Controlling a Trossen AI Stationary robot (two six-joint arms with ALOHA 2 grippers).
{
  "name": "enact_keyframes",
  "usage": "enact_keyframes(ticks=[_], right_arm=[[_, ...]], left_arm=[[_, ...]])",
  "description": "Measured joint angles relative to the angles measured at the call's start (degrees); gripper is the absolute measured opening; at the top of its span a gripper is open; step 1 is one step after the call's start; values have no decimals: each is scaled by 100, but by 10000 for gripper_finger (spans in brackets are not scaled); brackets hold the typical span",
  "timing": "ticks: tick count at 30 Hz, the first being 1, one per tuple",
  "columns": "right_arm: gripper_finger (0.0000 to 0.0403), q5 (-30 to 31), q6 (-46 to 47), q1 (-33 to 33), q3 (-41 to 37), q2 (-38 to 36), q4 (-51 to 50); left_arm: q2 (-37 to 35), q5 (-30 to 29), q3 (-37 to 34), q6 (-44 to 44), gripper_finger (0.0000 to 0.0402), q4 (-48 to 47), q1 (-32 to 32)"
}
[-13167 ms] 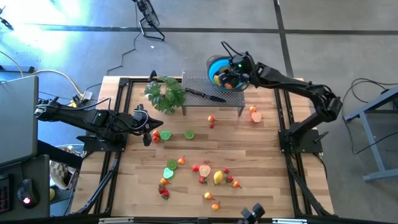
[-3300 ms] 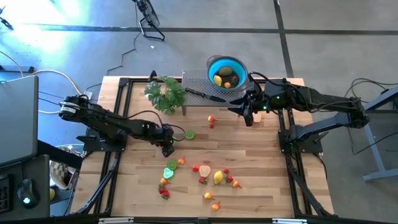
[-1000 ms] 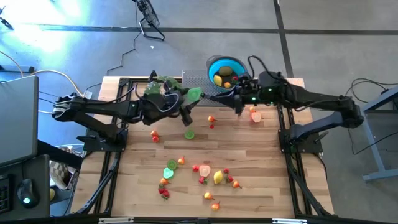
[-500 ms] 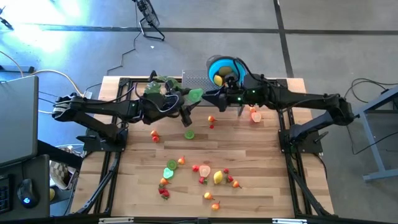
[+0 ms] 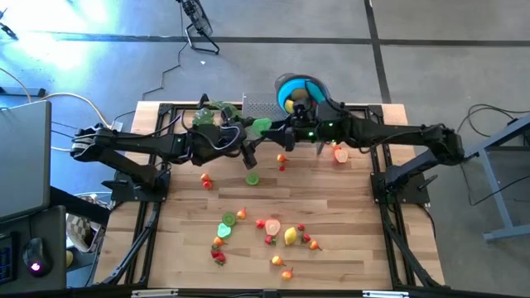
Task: Pick & Place Fruit
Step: Put the green avocado in the blue bowl on the shelf
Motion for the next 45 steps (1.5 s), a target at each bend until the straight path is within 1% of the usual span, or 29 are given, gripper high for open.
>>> enact_keyframes(ticks=[2,5,11,25,35,38,45], right_arm=[[298,4,20,19,2,106,42],[291,4,12,19,2,245,360],[270,26,0,-7,2,282,494],[168,44,0,-13,2,284,434],[106,81,11,-13,2,286,424],[95,79,21,-13,2,286,417],[90,65,114,-9,2,286,418]], left_arm=[[2,0,-4,-1,219,-1,-1],[-5,-2,-1,-3,219,-30,-1],[-3,-3,-2,-3,219,-136,-1],[-3,-5,-2,-5,219,-119,-1],[-5,-21,-2,-1,219,-119,-1],[-5,-21,-2,-1,219,-122,-1],[-5,0,-2,-20,219,-123,-1]])
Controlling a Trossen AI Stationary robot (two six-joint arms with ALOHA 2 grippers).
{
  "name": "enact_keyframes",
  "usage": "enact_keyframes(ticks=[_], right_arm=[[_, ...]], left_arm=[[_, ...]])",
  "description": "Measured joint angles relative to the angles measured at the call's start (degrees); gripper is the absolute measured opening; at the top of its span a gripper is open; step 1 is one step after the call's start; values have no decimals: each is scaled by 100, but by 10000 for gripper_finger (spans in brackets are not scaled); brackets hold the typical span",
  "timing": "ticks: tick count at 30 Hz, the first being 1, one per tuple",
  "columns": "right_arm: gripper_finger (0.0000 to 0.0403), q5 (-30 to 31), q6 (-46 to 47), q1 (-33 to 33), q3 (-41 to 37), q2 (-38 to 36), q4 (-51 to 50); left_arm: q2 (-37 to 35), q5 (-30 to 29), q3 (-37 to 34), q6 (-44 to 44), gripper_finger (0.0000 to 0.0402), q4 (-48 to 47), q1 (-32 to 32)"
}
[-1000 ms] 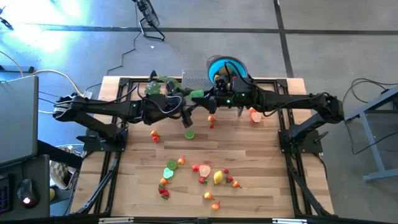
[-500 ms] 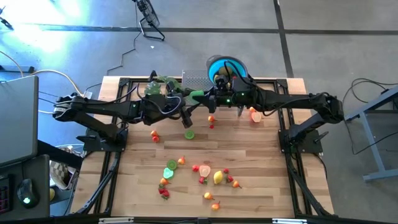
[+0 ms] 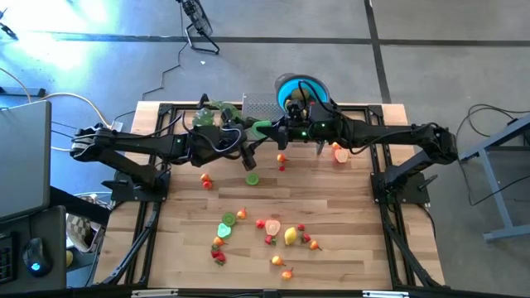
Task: Pick & Place Fruit
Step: Put the green avocado in the blue bowl on the shelf
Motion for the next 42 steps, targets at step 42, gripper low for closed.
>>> enact_keyframes(ticks=[42], right_arm=[[87,835,-466,-423,2,-434,-1185]], left_arm=[[-438,-232,-2,-528,326,-583,2]])
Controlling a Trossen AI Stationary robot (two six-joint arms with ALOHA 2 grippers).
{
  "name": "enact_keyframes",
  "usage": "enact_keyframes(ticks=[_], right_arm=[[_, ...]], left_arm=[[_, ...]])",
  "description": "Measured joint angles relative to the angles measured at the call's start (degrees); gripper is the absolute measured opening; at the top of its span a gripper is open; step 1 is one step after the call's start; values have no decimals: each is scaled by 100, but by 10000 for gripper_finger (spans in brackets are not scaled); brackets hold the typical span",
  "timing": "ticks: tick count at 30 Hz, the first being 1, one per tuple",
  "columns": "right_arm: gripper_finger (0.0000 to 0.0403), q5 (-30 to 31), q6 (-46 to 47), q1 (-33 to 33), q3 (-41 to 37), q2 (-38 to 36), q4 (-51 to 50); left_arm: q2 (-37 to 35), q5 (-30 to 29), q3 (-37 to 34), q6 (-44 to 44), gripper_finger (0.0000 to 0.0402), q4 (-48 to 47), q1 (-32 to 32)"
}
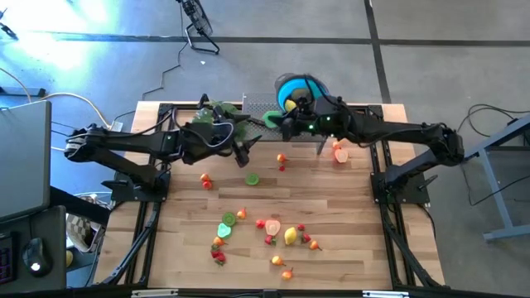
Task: Pick & Place Fruit
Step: Put the green avocado in the blue bowl on the shelf
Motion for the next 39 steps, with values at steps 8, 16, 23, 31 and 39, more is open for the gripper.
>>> enact_keyframes(ticks=[8,16,23,31,39], right_arm=[[87,407,-347,-608,2,-294,-938],[87,1075,-891,-979,2,-300,-1624],[87,1604,-1382,-1217,2,-300,-1947],[87,1944,-1755,-1390,2,-177,-2136],[87,1946,-1918,-1435,0,201,-2168]], left_arm=[[-171,-205,2,-668,326,-201,1],[-174,-218,2,-1042,326,-190,4],[-174,-227,2,-1484,326,-191,4],[-174,-243,2,-1917,326,-189,7],[-174,-363,2,-1927,326,-188,7]])
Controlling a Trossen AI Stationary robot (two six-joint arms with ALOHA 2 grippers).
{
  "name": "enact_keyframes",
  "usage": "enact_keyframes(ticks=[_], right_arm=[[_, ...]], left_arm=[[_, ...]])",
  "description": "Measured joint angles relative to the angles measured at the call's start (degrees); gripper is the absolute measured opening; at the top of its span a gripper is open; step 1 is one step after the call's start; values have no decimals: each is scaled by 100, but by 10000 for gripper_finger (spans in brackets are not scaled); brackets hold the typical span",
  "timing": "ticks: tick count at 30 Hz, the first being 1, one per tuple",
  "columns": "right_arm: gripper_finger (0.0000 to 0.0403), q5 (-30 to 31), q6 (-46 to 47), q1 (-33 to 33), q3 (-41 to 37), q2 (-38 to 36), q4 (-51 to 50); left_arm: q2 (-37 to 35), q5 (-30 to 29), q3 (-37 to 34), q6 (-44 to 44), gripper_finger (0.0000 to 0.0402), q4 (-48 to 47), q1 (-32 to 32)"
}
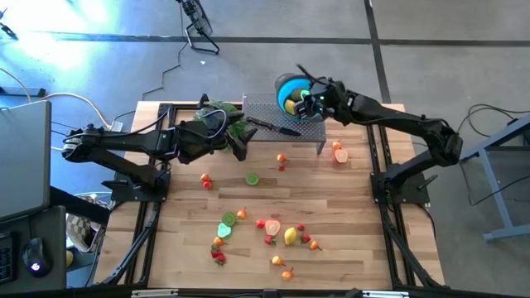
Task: Pick & Place Fruit
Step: Put the green avocado in the blue bowl on the shelf, then put the brown kiwi in the blue bowl on the shelf
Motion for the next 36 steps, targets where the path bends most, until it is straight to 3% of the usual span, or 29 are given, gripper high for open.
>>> enact_keyframes(ticks=[15,30,36], right_arm=[[90,-138,-142,-50,0,161,2],[178,-209,-268,-21,-2,108,-167],[140,-457,-334,152,-2,-409,-168]], left_arm=[[0,-8,0,-107,326,-3,-2],[0,-7,0,-192,326,-6,-2],[0,-4,0,-192,326,-63,-9]])
